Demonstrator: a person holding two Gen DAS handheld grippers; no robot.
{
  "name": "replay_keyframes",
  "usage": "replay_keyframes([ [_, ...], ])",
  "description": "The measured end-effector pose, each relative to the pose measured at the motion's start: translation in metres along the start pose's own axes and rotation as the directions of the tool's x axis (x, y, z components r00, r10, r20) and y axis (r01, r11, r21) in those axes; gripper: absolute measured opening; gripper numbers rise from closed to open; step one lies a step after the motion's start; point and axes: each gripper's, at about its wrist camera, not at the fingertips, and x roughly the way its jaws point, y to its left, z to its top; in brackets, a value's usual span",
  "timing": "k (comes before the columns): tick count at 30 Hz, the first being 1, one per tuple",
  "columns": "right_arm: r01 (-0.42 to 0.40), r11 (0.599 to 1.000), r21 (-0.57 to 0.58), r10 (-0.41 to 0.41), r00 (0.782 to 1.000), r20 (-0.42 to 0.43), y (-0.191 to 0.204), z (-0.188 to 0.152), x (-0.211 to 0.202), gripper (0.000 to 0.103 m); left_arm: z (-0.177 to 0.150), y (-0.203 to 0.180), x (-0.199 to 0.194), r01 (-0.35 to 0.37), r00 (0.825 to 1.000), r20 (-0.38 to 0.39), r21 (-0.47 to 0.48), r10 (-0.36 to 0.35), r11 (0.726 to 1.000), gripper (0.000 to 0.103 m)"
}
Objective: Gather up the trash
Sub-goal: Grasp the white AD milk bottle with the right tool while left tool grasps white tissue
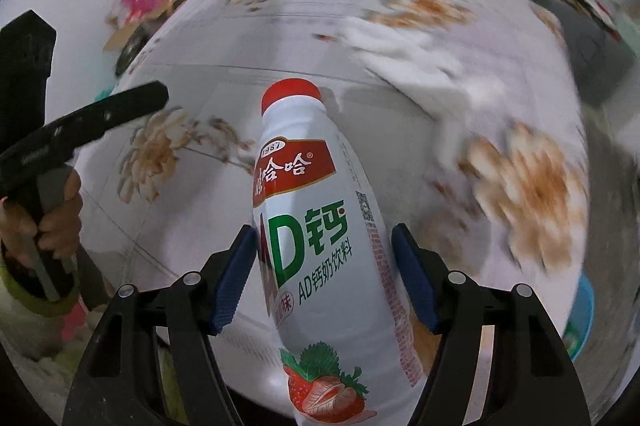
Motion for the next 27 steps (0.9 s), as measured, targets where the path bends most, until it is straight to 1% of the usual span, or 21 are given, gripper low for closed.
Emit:
replay_keyframes([
  [3, -0.013, 0.990, 0.140, 0.009, 0.999, 0.033, -0.029, -0.016, -0.011, 0.065, 0.007, -0.016, 0.013, 0.013, 1.000, -0.006, 0.022, -0.013, 1.000, 0.086],
  [6, -0.031, 0.958, 0.284, 0.009, 0.997, 0.078, -0.058, -0.027, -0.019, 0.065, 0.015, -0.034, 0.028, 0.039, 0.999, -0.021, 0.039, -0.038, 0.998, 0.086],
  [8, -0.040, 0.934, 0.355, 0.002, 0.994, 0.108, -0.073, -0.031, -0.021, 0.065, 0.025, -0.046, 0.041, 0.048, 0.999, -0.029, 0.040, -0.047, 0.998, 0.086],
  [10, -0.046, 0.916, 0.399, -0.007, 0.992, 0.129, -0.081, -0.033, -0.023, 0.065, 0.036, -0.054, 0.056, 0.031, 0.999, -0.038, 0.029, -0.030, 0.999, 0.086],
  [12, -0.071, 0.899, 0.433, 0.005, 0.988, 0.153, -0.086, -0.034, -0.023, 0.065, 0.048, -0.060, 0.074, -0.001, 0.999, -0.046, 0.010, 0.001, 1.000, 0.082],
  [15, -0.091, 0.888, 0.450, 0.013, 0.985, 0.174, -0.088, -0.035, -0.022, 0.065, 0.062, -0.069, 0.106, -0.074, 0.994, -0.082, 0.021, 0.075, 0.997, 0.068],
  [17, -0.092, 0.888, 0.451, 0.010, 0.983, 0.181, -0.088, -0.035, -0.021, 0.065, 0.065, -0.073, 0.121, -0.094, 0.991, -0.095, 0.029, 0.096, 0.995, 0.057],
  [18, -0.095, 0.887, 0.451, 0.011, 0.983, 0.185, -0.088, -0.034, -0.020, 0.065, 0.066, -0.074, 0.126, -0.098, 0.990, -0.095, 0.035, 0.101, 0.995, 0.053],
  [19, -0.100, 0.887, 0.451, 0.014, 0.982, 0.189, -0.088, -0.034, -0.020, 0.065, 0.067, -0.074, 0.130, -0.100, 0.990, -0.093, 0.038, 0.103, 0.994, 0.042],
  [20, -0.103, 0.884, 0.456, 0.015, 0.981, 0.192, -0.091, -0.038, -0.021, 0.065, 0.067, -0.074, 0.131, -0.086, 0.993, -0.083, 0.034, 0.088, 0.996, 0.031],
  [21, -0.111, 0.881, 0.460, 0.021, 0.980, 0.197, -0.092, -0.038, -0.021, 0.065, 0.067, -0.074, 0.131, -0.075, 0.994, -0.079, 0.033, 0.078, 0.997, 0.026],
  [22, -0.116, 0.876, 0.467, 0.023, 0.980, 0.200, -0.095, -0.043, -0.024, 0.065, 0.066, -0.074, 0.130, -0.068, 0.995, -0.073, 0.036, 0.071, 0.997, 0.017],
  [23, -0.120, 0.874, 0.471, 0.026, 0.979, 0.202, -0.095, -0.045, -0.025, 0.065, 0.066, -0.075, 0.129, -0.065, 0.995, -0.070, 0.041, 0.067, 0.997, 0.011],
  [25, -0.125, 0.874, 0.469, 0.030, 0.978, 0.205, -0.096, -0.046, -0.026, 0.065, 0.063, -0.075, 0.123, -0.042, 0.996, -0.071, 0.050, 0.046, 0.998, 0.008],
  [27, -0.128, 0.875, 0.468, 0.032, 0.978, 0.207, -0.097, -0.047, -0.026, 0.065, 0.058, -0.071, 0.110, -0.006, 0.997, -0.077, 0.049, 0.010, 0.999, 0.007],
])
